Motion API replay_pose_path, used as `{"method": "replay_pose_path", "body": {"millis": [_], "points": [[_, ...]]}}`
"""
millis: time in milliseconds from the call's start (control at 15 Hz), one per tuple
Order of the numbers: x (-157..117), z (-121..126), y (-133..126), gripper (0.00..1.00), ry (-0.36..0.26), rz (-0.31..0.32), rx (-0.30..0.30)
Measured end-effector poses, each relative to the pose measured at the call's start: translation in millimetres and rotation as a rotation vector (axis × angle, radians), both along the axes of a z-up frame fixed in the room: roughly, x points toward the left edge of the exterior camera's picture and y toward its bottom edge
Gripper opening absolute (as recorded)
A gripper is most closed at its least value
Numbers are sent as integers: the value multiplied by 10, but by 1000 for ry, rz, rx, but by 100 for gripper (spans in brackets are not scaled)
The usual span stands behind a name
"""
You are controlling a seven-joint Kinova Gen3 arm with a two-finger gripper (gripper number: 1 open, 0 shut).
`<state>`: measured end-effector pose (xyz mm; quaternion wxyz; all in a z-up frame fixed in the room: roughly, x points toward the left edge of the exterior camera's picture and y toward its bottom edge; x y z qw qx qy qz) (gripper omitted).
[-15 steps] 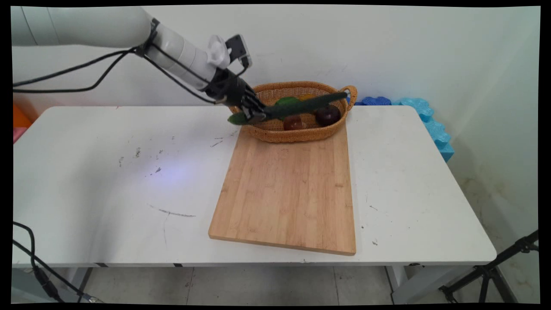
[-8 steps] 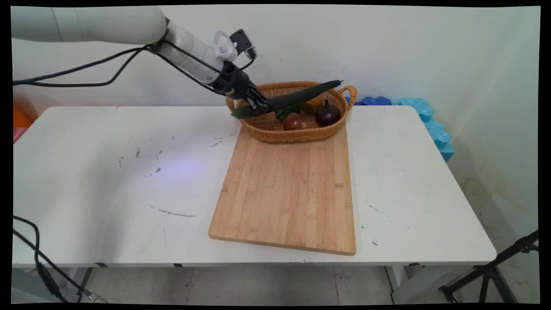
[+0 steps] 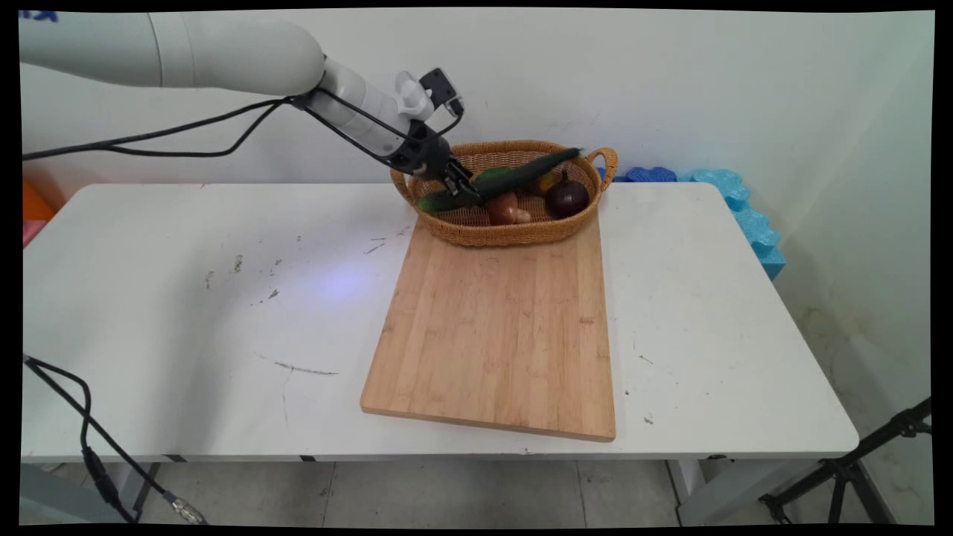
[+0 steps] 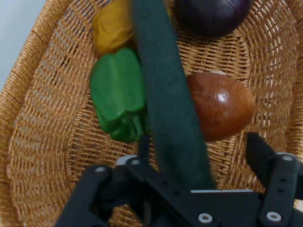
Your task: Place the picked object in the vegetable basket
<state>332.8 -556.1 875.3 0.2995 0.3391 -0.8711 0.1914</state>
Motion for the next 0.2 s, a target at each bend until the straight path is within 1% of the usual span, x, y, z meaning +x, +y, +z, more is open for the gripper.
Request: {"method": "replay_pose_path", "body": {"millis": [200], "points": [[2,-41,-36,100,0,-6,-10]]}}
